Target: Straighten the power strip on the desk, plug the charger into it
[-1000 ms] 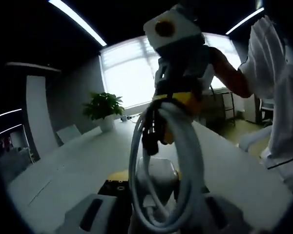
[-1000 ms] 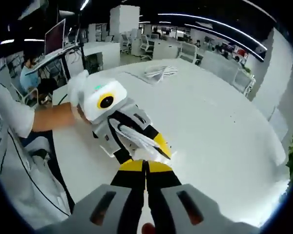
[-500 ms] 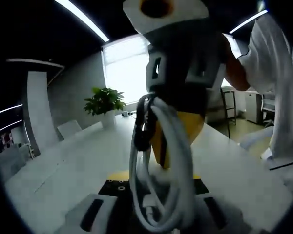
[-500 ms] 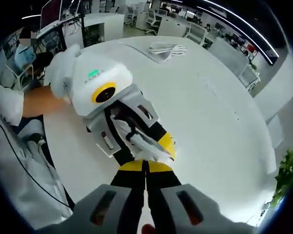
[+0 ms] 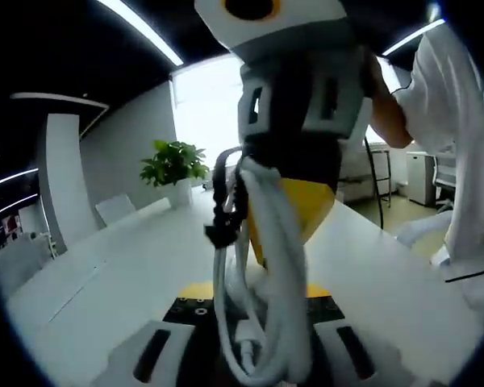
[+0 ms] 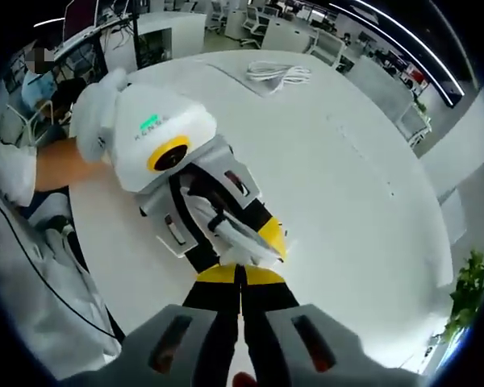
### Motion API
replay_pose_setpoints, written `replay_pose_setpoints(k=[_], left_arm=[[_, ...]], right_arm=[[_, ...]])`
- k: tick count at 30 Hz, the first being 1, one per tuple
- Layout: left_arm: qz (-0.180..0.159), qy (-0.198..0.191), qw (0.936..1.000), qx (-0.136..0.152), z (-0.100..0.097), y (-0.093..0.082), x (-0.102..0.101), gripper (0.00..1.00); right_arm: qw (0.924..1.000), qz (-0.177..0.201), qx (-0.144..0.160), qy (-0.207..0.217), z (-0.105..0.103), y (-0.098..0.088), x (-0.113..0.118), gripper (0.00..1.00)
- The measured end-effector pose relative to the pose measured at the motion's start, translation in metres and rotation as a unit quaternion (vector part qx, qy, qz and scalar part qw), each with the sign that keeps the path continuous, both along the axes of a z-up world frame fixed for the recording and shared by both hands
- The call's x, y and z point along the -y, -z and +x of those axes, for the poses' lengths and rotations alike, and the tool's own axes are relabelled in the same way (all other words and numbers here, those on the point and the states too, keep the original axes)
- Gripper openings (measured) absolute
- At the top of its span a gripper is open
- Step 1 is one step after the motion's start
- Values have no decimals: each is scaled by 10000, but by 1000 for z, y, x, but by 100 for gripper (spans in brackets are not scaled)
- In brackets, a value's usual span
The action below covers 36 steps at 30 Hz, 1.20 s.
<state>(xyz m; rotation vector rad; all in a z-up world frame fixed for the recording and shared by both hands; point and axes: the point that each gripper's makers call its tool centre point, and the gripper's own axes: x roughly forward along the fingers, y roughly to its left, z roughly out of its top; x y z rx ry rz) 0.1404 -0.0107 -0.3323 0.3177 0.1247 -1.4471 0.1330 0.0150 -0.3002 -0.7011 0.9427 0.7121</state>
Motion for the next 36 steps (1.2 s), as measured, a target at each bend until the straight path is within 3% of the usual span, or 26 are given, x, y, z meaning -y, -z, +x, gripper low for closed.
replay_pose_setpoints(k=[13,17,22,36], left_arm=[[162,-157,9997,67,7,4,-3,33],[152,-233,9995,-120,11,3,-3,33],[132,-240,9993,-258,11,3,-3,33],[113,-245,9994,-201,11,3,-2,33]], right_arm=[[9995,-296,-34,88,6,1,-4,0],[9994,-176,-209,195,10,1,-3,0],[9994,-245,-197,120,11,0,-4,0],[9996,-166,-208,6,9,0,-2,0]])
